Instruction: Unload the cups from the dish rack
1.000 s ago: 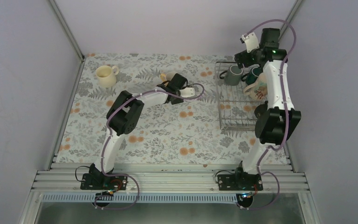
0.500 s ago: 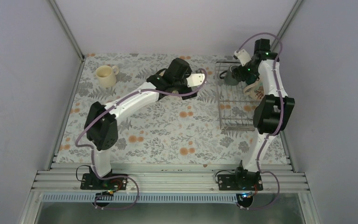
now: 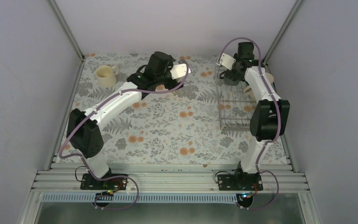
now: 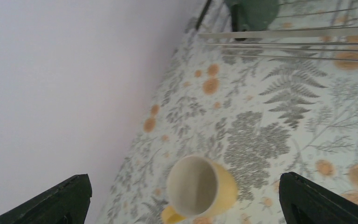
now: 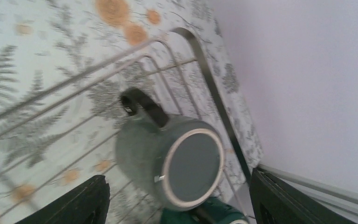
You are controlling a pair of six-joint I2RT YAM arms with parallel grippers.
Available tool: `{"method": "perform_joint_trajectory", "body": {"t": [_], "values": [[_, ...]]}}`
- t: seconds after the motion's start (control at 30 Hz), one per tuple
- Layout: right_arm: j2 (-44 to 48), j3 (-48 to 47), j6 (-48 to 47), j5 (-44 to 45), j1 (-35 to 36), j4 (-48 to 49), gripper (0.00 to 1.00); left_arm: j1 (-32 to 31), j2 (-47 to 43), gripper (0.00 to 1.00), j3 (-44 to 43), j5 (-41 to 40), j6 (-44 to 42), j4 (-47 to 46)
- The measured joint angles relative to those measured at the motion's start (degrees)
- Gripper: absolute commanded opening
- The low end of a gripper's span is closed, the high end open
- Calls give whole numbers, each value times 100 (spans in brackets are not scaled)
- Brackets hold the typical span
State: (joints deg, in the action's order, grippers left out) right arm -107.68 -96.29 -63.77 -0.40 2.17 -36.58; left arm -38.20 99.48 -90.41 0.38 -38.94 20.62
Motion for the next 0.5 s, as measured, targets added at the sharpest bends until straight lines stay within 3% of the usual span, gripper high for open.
{"method": "perform_joint_trajectory", "body": {"t": [0.2,0.5], "values": [[-680,-299,-227,487,4,402,73,433,-433,100,275,-13,0,-251],[-935,-299,-289,778,208,767,71,809,-763,100,898,83,7,-505]]}}
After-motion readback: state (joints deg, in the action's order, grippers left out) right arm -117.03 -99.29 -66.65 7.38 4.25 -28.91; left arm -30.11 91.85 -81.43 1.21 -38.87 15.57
